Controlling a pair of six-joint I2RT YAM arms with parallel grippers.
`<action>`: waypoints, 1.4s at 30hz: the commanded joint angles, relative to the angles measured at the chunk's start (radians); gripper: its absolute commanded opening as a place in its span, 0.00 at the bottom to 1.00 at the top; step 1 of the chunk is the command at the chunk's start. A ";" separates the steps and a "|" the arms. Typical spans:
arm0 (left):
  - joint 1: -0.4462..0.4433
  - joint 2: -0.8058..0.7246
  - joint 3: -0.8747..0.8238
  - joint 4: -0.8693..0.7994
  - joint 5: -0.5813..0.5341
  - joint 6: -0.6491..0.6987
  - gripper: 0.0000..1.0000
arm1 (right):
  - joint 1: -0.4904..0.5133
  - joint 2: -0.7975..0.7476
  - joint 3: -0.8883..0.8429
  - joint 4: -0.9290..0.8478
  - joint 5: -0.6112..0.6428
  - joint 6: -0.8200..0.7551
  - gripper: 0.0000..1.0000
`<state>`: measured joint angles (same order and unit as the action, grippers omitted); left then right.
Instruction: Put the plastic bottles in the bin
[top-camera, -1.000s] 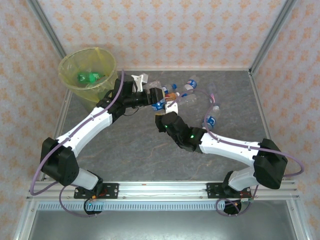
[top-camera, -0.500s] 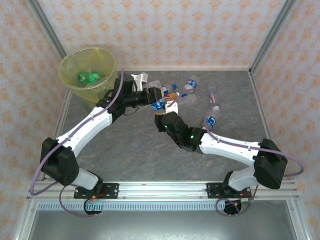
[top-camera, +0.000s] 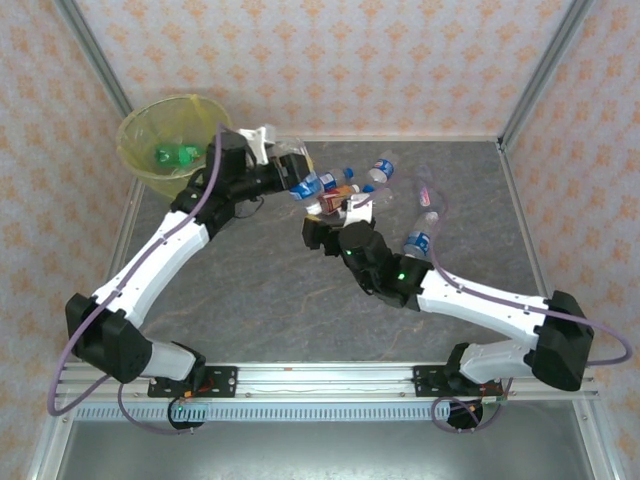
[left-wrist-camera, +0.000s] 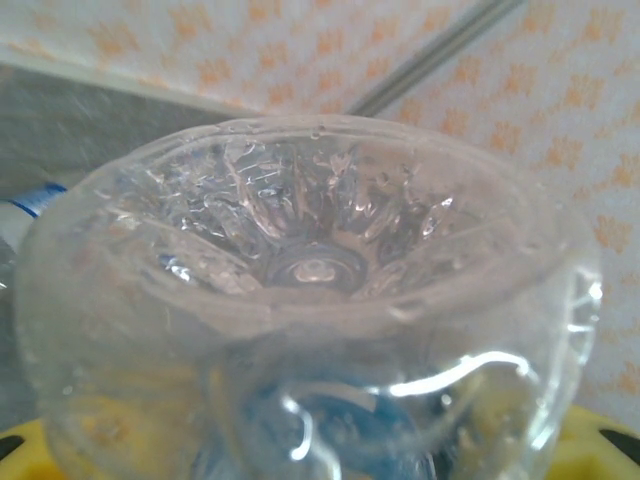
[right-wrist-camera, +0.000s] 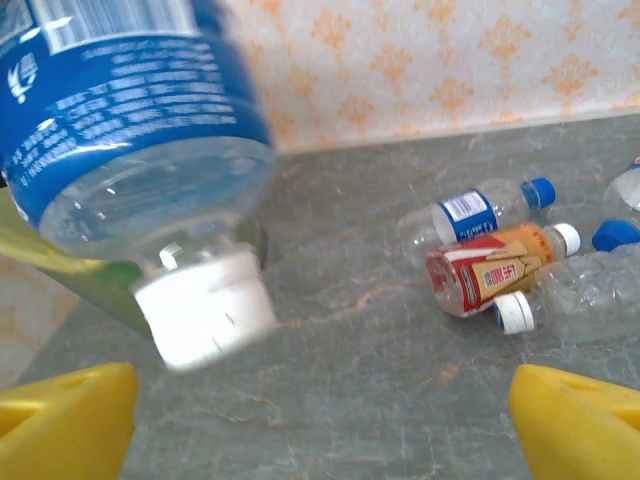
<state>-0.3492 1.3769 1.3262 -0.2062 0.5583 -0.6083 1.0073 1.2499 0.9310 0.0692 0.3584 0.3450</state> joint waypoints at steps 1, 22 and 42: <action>0.066 -0.067 0.058 -0.057 -0.087 0.054 0.49 | 0.005 -0.055 -0.014 0.024 0.054 0.029 0.99; 0.433 -0.118 0.137 -0.164 -0.516 -0.018 0.50 | 0.005 -0.119 0.018 0.017 0.039 0.037 1.00; 0.565 0.114 0.337 -0.304 -0.389 -0.019 0.99 | 0.004 -0.161 0.011 -0.043 0.102 0.080 1.00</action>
<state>0.2115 1.5188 1.6375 -0.4938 0.1532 -0.6334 1.0073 1.1069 0.9241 0.0525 0.4068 0.4065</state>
